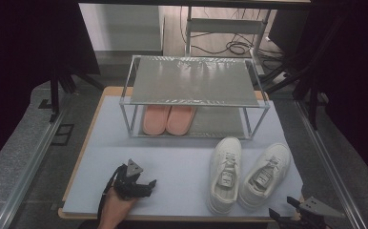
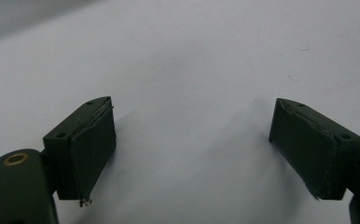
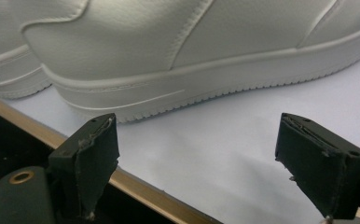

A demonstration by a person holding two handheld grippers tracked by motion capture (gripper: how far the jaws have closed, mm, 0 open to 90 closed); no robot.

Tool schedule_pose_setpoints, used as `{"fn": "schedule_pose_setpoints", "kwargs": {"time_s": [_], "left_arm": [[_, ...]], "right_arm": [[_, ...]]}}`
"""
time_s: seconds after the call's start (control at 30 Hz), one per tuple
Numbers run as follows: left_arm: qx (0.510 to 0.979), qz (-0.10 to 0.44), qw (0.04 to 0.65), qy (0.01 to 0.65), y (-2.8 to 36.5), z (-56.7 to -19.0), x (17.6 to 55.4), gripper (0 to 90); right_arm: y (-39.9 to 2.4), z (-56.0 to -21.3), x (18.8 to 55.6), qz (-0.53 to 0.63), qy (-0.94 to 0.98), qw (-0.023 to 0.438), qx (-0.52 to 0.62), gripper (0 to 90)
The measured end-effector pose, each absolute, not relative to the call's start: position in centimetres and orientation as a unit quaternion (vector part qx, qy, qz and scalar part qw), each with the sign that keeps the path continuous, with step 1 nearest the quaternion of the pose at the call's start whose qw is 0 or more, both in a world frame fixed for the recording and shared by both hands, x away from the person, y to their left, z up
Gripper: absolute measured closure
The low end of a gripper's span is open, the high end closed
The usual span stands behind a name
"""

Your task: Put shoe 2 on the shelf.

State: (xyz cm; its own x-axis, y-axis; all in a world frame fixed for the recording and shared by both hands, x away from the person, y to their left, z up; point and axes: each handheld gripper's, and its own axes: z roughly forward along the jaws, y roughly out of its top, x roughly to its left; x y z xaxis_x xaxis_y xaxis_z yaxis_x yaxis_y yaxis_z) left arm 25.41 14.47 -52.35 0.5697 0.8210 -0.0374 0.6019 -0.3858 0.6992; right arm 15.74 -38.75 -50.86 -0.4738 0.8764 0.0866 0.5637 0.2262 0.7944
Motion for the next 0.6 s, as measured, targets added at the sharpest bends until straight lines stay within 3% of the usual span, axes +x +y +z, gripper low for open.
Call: {"fn": "schedule_pose_setpoints", "kwargs": {"time_s": [0.2,0.43,0.5,0.57,0.6], "left_arm": [[0.818,0.160,0.342,0.435,14.4,-52.4,25.4,14.3],[0.817,0.160,0.342,0.435,14.4,-52.4,25.4,14.3],[0.817,0.160,0.342,0.435,14.4,-52.4,25.4,14.4],[0.817,0.161,0.342,0.435,14.4,-52.4,25.4,14.4],[0.817,0.161,0.342,0.435,14.4,-52.4,25.4,14.4]], "right_arm": [[-38.8,-50.2,15.5,0.409,0.758,0.203,0.466,12.3],[-38.6,-49.2,15.2,0.419,0.770,0.147,0.458,13.3],[-38.5,-48.8,15.0,0.422,0.769,0.134,0.461,14.8],[-38.4,-48.1,14.8,0.426,0.768,0.137,0.458,23.8],[-38.4,-48.1,14.8,0.426,0.768,0.137,0.458,23.8]]}}
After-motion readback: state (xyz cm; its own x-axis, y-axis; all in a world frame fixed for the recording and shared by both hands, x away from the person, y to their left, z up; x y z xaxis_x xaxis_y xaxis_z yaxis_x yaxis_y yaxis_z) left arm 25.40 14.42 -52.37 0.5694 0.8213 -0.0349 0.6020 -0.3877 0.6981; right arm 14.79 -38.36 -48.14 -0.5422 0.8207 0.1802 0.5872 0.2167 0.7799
